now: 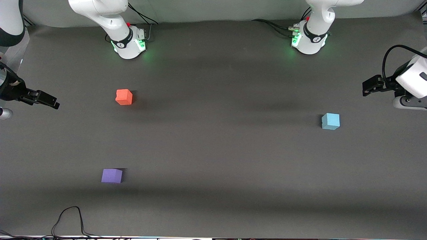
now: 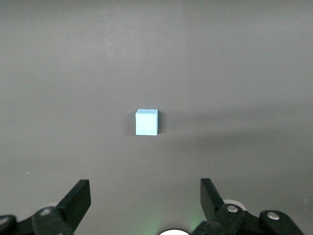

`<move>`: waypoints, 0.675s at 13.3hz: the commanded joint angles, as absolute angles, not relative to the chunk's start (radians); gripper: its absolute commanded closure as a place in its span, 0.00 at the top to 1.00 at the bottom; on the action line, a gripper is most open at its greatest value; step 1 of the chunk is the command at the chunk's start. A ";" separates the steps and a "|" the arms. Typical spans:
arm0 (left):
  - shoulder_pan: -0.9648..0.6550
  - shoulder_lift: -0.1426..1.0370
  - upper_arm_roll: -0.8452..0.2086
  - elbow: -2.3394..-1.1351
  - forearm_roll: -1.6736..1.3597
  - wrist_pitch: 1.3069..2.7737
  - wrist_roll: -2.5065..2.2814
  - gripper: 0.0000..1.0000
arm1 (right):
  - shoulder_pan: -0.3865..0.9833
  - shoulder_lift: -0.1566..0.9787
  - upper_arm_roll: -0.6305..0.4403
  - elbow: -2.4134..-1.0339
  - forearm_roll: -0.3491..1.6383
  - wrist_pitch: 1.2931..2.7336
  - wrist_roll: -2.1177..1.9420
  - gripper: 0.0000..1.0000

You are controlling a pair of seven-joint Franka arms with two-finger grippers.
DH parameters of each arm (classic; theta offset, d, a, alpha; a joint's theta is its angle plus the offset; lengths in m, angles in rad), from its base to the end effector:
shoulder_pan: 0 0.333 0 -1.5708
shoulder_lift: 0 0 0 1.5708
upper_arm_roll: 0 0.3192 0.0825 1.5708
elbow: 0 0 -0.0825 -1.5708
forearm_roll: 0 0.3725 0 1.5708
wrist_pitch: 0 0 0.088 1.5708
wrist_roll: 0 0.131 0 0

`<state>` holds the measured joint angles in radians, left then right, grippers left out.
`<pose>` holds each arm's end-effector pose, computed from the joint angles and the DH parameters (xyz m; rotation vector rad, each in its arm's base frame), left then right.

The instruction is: Place blue block between orange and purple blocks

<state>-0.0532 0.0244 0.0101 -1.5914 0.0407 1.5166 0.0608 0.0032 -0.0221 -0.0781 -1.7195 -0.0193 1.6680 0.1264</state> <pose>0.5404 -0.0178 0.5768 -3.0935 0.1605 0.1543 0.5378 -0.0431 0.5552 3.1076 -0.3104 -0.0453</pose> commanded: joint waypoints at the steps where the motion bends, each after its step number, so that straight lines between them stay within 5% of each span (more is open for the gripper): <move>1: -0.064 0.020 0.008 -1.589 0.031 1.511 0.043 1.00 | -0.002 -0.015 -0.075 -1.710 0.005 1.663 0.101 1.00; 9: -0.048 -0.055 0.012 -1.693 0.034 1.505 0.060 1.00 | 0.002 -0.015 -0.075 -1.721 0.005 1.678 0.101 1.00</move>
